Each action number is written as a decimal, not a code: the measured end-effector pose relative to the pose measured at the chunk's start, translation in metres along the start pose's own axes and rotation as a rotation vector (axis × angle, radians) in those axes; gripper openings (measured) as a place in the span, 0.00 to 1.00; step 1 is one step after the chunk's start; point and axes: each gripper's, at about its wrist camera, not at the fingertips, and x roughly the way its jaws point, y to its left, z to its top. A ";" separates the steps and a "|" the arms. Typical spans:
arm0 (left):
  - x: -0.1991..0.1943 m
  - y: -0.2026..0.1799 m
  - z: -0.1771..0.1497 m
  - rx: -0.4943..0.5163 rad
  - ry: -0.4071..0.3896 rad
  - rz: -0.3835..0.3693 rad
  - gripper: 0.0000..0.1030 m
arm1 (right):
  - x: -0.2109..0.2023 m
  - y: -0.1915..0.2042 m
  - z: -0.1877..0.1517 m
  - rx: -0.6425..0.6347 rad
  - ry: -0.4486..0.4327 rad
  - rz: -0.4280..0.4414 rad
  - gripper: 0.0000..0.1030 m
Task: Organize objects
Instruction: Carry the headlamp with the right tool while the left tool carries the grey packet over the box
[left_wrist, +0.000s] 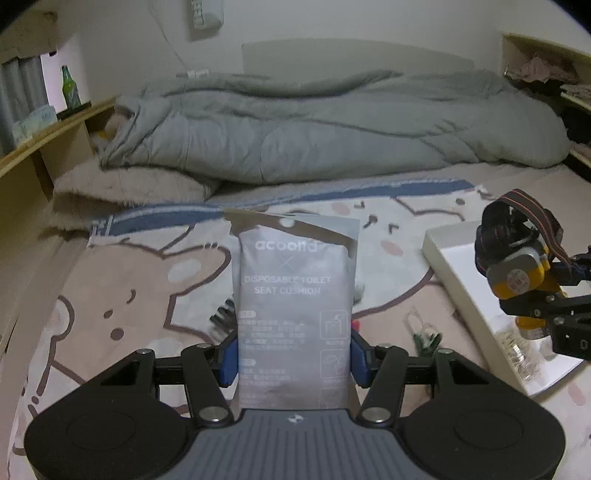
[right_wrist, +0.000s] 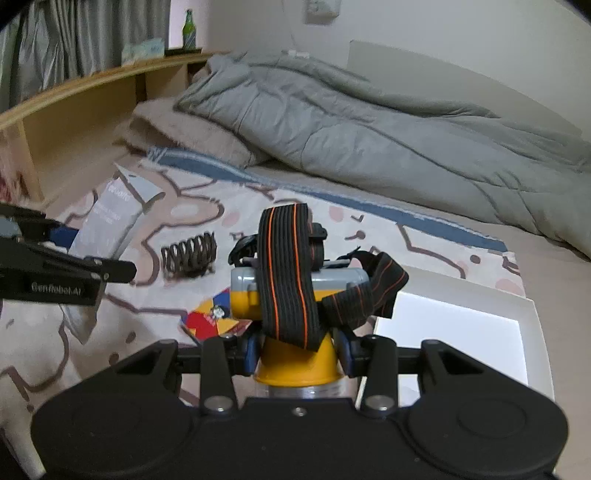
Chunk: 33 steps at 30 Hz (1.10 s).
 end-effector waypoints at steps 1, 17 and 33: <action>-0.002 -0.003 0.001 -0.006 -0.006 -0.007 0.56 | -0.003 -0.002 0.000 0.009 -0.010 -0.003 0.40; 0.007 -0.071 0.020 0.012 -0.053 -0.127 0.56 | -0.021 -0.062 -0.013 0.099 -0.032 -0.150 0.40; 0.025 -0.123 0.044 0.010 -0.064 -0.260 0.56 | -0.018 -0.136 -0.046 0.200 0.046 -0.293 0.41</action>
